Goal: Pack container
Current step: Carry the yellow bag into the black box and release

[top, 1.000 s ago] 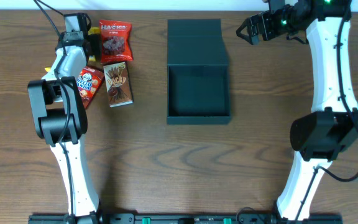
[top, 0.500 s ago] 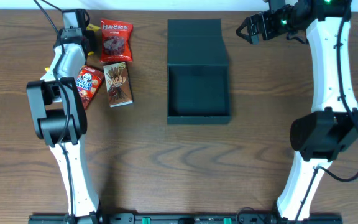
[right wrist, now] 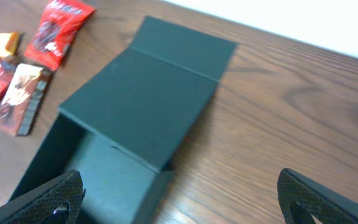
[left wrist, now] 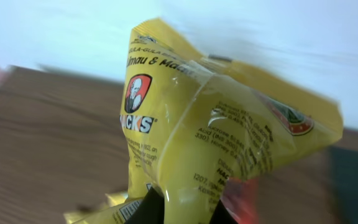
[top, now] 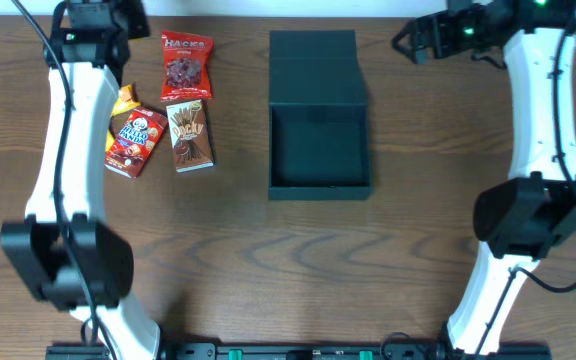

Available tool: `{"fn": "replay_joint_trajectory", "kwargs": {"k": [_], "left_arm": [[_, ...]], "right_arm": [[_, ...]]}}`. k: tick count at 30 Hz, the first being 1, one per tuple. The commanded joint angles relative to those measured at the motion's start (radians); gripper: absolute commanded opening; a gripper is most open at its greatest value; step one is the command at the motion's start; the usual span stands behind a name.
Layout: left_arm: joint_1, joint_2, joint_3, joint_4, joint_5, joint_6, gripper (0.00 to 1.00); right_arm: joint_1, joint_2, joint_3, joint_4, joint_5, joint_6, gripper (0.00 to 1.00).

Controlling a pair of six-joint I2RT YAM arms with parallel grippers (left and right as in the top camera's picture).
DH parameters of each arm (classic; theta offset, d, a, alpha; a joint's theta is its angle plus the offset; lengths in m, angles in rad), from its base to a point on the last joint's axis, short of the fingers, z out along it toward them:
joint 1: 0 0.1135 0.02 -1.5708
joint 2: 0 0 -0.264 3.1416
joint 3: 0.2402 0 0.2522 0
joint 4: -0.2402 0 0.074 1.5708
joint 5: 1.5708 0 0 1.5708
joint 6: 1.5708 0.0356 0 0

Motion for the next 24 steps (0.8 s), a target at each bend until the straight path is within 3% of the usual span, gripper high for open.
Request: {"fn": "replay_joint_trajectory", "kwargs": {"k": [1,6,16,24], "left_arm": [[-0.080,-0.029,0.012,-0.087,0.140,-0.122,0.06],[-0.257,0.001,0.001,-0.283,0.101,-0.377,0.06],[-0.575,0.188,-0.016,-0.373,-0.138,-0.863,0.06],[-0.631,0.301,-0.016,-0.405,-0.047,-0.932,0.06]], "right_arm": [[-0.069,0.003,-0.002,0.006,-0.001,0.058,0.99],[-0.133,0.003,-0.002,0.005,-0.002,0.099,0.99],[-0.146,0.003,-0.002,-0.007,-0.001,0.098,0.99],[-0.147,0.003,-0.002,-0.031,-0.001,0.098,0.99]]}}
